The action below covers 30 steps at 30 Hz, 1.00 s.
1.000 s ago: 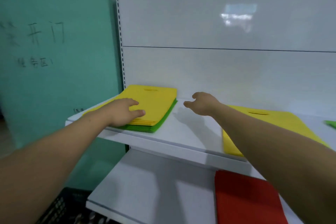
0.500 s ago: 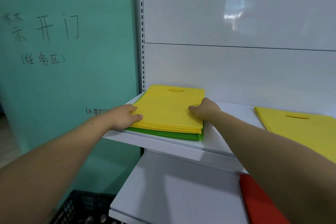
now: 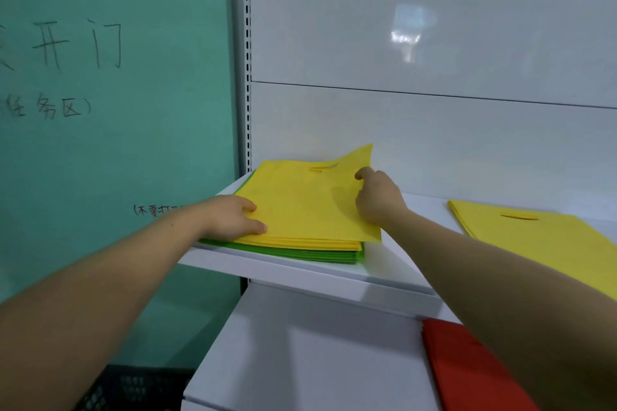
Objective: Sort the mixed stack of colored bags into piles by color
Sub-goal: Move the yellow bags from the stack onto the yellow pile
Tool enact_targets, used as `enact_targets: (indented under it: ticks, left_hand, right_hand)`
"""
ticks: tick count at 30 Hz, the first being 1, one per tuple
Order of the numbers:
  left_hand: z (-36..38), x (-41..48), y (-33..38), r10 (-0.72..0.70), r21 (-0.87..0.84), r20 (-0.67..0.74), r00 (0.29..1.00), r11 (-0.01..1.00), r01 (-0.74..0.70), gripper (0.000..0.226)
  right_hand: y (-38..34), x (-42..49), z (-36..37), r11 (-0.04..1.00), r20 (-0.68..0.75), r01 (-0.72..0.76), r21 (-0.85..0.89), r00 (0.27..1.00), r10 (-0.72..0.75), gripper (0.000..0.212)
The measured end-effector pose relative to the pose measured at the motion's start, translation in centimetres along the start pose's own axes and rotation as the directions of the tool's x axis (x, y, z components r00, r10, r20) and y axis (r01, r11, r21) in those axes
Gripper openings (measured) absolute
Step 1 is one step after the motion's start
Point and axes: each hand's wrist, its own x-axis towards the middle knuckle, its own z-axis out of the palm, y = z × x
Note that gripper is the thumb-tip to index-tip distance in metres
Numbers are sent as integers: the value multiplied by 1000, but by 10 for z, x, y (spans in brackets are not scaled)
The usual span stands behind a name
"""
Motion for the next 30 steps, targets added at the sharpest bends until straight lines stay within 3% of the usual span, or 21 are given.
enact_targets:
  ticks: [6,9,13,18,23,30]
  left_hand:
    - [-9,5,11,25,-110,35,999,994,-21,91]
    - [-11,6,34,70,-320,-74,995,943,-90,80]
    - [-3,4,76,47,-700,-200,979,692,-177,56]
    - [15,-3,137,38,-837,-250,967,494,-236,43]
    - [45,-13,222,94,-690,-395,914,626,-363,44]
    - [105,-21,319,175,-529,-364,915,770,-358,43]
  right_hand:
    - [6,-27,-30,936,-302,223,273,943,-136,38]
    - [15,-42,-59,883,-441,284,373,892,-101,40]
    - [43,-52,-98,841,-541,279,464,841,20,41]
    - [96,-68,-140,827,-555,237,510,825,106,43]
    - [178,-89,-171,928,-470,70,367,874,120,45]
    - [299,-102,-191,973,-293,-122,196,940,177,40]
